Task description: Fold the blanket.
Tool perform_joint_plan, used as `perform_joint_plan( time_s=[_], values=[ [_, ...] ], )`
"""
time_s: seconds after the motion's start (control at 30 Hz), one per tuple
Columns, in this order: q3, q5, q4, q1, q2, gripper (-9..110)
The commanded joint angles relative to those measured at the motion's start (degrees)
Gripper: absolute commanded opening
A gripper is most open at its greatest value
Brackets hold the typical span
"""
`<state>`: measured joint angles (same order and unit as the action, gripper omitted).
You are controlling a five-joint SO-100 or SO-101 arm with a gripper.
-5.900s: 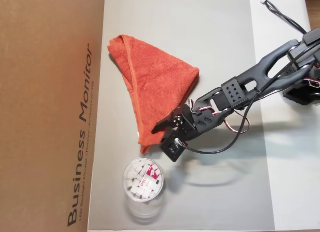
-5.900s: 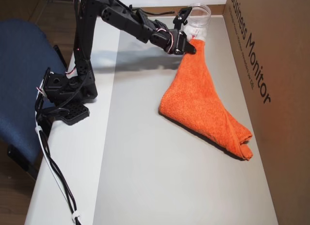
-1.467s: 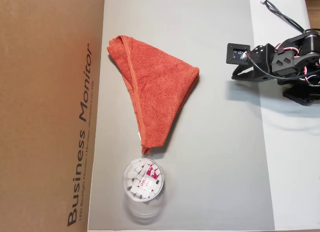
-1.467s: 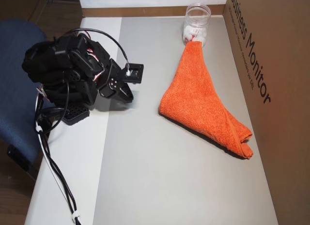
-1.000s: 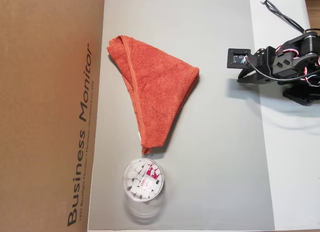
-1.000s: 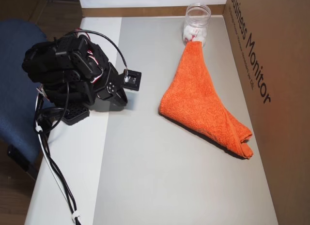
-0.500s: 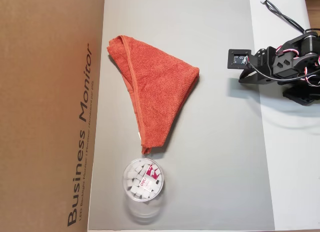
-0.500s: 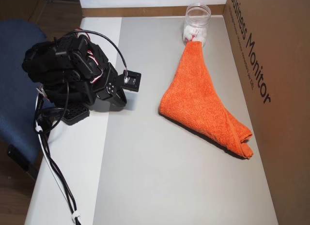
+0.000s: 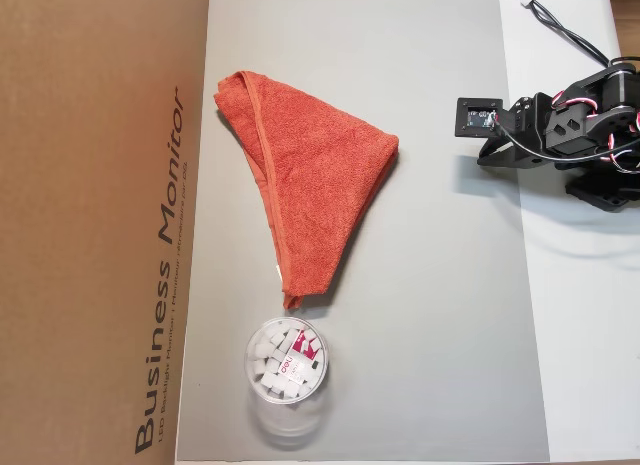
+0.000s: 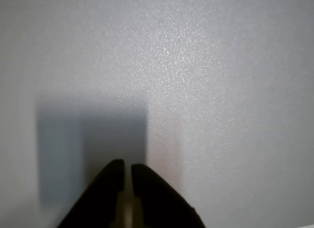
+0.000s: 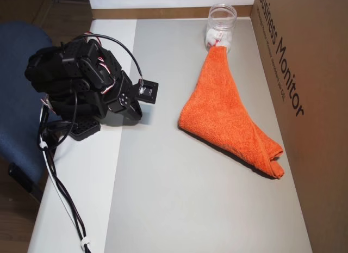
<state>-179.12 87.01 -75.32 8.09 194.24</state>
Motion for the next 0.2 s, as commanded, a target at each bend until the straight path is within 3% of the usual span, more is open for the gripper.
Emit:
perform_joint_plan(
  time_s=[0.0,0.17],
  values=[
    [-0.44,-0.44,-0.26,-0.09,0.35,0],
    [-0.44,-0.44,-0.26,-0.09,0.35,0]
  ],
)
